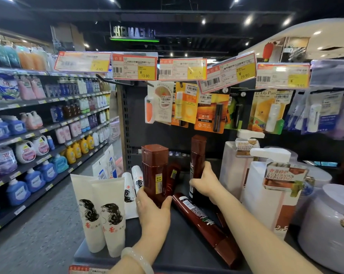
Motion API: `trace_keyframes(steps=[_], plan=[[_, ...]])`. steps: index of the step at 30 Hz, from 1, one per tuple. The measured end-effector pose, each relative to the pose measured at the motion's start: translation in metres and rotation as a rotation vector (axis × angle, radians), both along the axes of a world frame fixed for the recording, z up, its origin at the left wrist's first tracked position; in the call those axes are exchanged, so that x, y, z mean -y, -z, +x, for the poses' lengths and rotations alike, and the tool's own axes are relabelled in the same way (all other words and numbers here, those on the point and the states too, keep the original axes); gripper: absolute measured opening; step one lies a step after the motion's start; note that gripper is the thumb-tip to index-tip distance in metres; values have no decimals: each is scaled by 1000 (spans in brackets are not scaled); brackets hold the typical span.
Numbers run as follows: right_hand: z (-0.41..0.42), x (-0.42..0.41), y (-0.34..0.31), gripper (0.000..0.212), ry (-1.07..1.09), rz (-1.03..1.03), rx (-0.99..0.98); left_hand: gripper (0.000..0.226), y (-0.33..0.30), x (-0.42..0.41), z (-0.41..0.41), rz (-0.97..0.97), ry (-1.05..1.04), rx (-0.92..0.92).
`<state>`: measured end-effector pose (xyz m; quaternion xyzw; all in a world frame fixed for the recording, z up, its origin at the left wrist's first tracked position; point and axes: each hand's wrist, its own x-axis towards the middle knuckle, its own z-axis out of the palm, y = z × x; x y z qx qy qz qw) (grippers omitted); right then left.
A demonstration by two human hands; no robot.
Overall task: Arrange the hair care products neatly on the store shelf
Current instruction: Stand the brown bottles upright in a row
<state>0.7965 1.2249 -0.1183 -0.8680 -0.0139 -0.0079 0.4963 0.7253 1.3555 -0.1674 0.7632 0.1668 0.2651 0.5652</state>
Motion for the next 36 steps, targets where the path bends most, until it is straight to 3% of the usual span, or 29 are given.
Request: trace_keyframes(steps=[5, 12, 25, 32, 36], plan=[[0, 0, 5, 105, 9, -151, 97, 67, 0, -1, 0, 9, 7, -5], [3, 6, 10, 69, 89, -130, 26, 68, 1, -1, 1, 8, 15, -7], [19, -12, 10, 78, 331, -117, 11, 62, -1, -2, -4, -26, 43, 13], [-2, -2, -11, 85, 200, -166, -104, 62, -4, -2, -5, -29, 45, 8], [-45, 12, -23, 65, 40, -475, -27, 64, -1, -3, -4, -27, 59, -4]])
